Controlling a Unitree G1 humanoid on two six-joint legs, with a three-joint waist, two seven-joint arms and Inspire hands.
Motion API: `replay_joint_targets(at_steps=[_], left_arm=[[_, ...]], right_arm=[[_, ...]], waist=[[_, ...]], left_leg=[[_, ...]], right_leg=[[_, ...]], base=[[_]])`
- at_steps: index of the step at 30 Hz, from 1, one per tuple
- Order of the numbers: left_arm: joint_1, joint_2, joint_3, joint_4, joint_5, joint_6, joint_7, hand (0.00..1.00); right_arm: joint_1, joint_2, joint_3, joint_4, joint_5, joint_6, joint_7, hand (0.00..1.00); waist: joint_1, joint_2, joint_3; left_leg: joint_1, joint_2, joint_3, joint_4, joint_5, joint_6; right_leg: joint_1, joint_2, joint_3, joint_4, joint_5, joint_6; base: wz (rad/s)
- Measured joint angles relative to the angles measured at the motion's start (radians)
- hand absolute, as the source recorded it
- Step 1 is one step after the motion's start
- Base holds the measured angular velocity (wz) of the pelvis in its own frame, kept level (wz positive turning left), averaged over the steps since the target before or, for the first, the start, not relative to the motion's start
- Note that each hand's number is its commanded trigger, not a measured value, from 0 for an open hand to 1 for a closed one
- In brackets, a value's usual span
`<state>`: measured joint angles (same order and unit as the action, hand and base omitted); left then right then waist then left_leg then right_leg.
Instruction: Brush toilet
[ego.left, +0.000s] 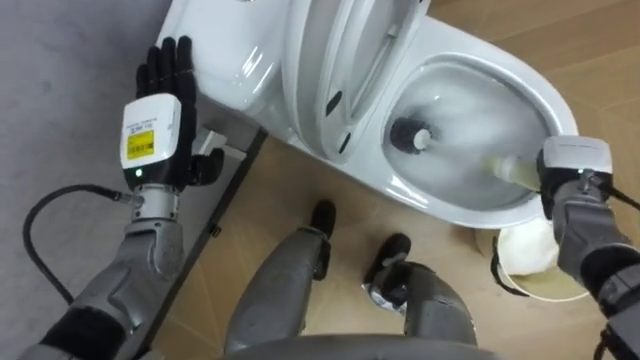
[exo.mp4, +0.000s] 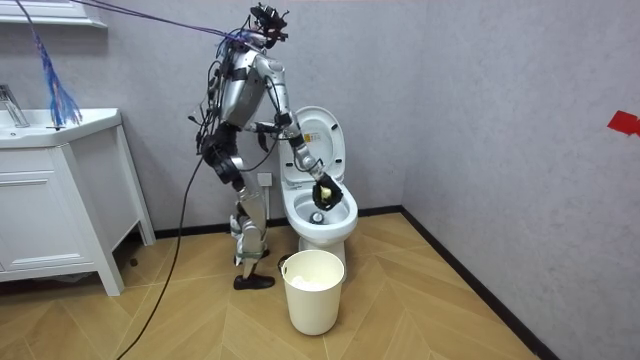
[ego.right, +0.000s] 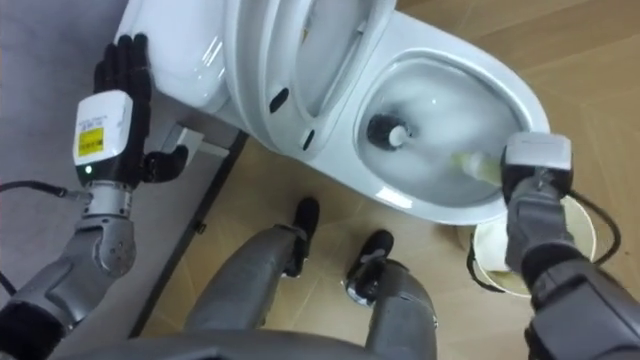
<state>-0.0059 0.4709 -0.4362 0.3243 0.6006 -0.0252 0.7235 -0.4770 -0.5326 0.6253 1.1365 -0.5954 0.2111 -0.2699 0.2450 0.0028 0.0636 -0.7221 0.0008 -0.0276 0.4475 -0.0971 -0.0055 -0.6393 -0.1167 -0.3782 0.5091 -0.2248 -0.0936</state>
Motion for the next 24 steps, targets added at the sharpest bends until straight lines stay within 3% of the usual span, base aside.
replay_joint_targets(at_steps=[3,5,6,9,15,19,22,23,24], left_arm=[[-0.009,0.023,0.027,-0.034,0.045,0.0,0.011,0.0],[-0.015,0.023,0.032,-0.038,0.063,0.004,0.011,0.0],[-0.014,0.025,0.042,-0.038,0.076,0.005,0.011,0.0],[-0.021,0.028,0.071,-0.039,0.113,0.005,0.012,0.0],[-0.059,0.027,0.069,-0.031,0.134,0.023,-0.014,0.0],[-0.085,0.025,0.05,-0.017,0.152,0.027,-0.039,0.0],[-0.112,0.019,-0.021,-0.005,0.15,0.026,-0.059,0.0],[-0.114,0.016,-0.03,-0.005,0.15,0.025,-0.06,0.0],[-0.11,0.016,-0.048,-0.005,0.151,0.023,-0.062,0.0]], right_arm=[[-0.122,-0.041,-0.008,0.05,0.015,-0.039,0.0,1.0],[-0.161,-0.067,-0.012,0.06,0.015,-0.049,-0.001,1.0],[-0.179,-0.074,-0.02,0.062,0.007,-0.06,-0.001,1.0],[-0.192,-0.105,-0.03,0.064,0.006,-0.092,-0.004,1.0],[-0.169,-0.099,-0.03,0.061,-0.008,-0.09,-0.007,1.0],[-0.142,-0.074,-0.026,0.018,-0.1,-0.078,0.01,1.0],[-0.093,-0.056,0.052,-0.028,-0.203,-0.033,0.067,1.0],[-0.085,-0.048,0.053,-0.029,-0.221,-0.019,0.075,1.0],[-0.072,-0.034,0.052,-0.032,-0.243,0.009,0.084,1.0]], waist=[[0.0,-0.038,0.0145],[-0.002,-0.046,0.0156],[-0.003,-0.061,0.0151],[-0.016,-0.082,0.0144],[-0.023,-0.084,0.0132],[-0.016,-0.052,0.0139],[0.003,0.018,0.0134],[0.008,0.027,0.0123],[0.009,0.044,0.004]], left_leg=[[-0.042,-0.012,0.012,0.012,0.011,-0.001],[-0.054,-0.012,0.014,0.026,0.011,0.0],[-0.054,-0.011,0.023,0.027,0.012,0.001],[-0.062,-0.012,0.019,0.037,0.014,0.004],[-0.071,-0.017,0.017,0.075,0.015,0.006],[-0.072,-0.018,0.007,0.093,0.006,0.018],[-0.071,-0.017,-0.004,0.103,-0.003,0.021],[-0.072,-0.017,-0.004,0.104,-0.004,0.022],[-0.072,-0.017,-0.006,0.099,-0.002,0.022]], right_leg=[[-0.065,-0.016,0.02,0.052,-0.009,-0.005],[-0.078,-0.021,0.022,0.067,-0.01,-0.006],[-0.086,-0.024,0.032,0.074,-0.01,-0.006],[-0.095,-0.027,0.035,0.083,-0.009,-0.004],[-0.093,-0.04,0.031,0.107,-0.008,0.002],[-0.084,-0.04,0.018,0.114,-0.014,0.012],[-0.063,-0.036,0.006,0.106,-0.003,0.024],[-0.063,-0.035,0.005,0.103,0.001,0.024],[-0.062,-0.034,0.001,0.093,0.01,0.023]], base=[[-0.03],[-0.03],[-0.11],[-0.04],[0.0],[0.05],[0.09],[-0.11],[-0.12]])
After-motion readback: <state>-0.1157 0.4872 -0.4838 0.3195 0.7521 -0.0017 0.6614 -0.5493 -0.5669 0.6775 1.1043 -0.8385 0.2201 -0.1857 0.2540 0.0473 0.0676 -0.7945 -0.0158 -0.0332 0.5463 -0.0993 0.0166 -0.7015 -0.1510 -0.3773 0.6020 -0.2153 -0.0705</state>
